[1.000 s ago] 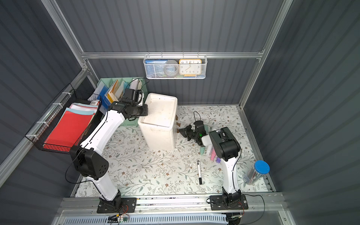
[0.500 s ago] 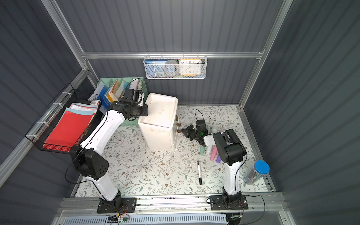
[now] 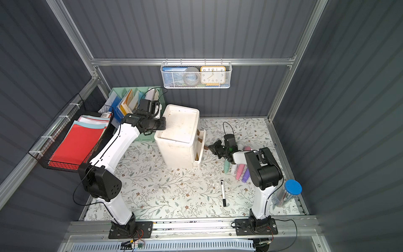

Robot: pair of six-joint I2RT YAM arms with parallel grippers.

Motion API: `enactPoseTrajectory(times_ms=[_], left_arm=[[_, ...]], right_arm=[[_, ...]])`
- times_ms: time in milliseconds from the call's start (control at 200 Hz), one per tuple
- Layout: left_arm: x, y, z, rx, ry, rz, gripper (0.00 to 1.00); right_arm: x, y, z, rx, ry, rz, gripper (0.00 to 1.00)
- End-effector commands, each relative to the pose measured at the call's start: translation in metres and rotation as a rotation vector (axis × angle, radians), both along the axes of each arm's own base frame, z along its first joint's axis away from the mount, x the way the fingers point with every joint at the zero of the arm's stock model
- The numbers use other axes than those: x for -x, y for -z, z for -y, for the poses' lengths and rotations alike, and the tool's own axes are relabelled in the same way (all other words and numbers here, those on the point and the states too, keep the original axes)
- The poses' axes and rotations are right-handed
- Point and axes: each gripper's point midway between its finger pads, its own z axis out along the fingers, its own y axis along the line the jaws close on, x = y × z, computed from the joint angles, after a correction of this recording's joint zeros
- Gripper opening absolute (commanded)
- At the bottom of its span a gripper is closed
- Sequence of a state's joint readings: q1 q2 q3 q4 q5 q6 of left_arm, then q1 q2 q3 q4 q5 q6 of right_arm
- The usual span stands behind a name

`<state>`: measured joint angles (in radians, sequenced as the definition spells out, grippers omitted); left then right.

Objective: Take the microphone out of the drawer
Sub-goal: Open the drawer in the storage box.

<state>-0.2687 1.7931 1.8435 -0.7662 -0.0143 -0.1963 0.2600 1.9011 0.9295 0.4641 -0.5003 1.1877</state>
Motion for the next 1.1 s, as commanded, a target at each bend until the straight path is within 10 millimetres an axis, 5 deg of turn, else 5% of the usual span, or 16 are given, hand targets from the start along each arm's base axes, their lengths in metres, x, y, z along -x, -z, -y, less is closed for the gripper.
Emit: enactPoseTrajectory(times_ms=[0, 600, 1095], left_arm=[[0.002, -0.01, 0.038, 0.206, 0.059, -0.013, 0.01], [0.002, -0.01, 0.037, 0.201, 0.057, -0.012, 0.01], [0.003, -0.013, 0.036, 0.198, 0.054, -0.003, 0.01]], right_arm=[[0.009, 0.011, 0.019, 0.076, 0.025, -0.038, 0.0], [0.029, 0.021, 0.082, 0.241, 0.174, -0.132, 0.0], [0.04, 0.023, 0.116, 0.287, 0.253, -0.172, 0.0]])
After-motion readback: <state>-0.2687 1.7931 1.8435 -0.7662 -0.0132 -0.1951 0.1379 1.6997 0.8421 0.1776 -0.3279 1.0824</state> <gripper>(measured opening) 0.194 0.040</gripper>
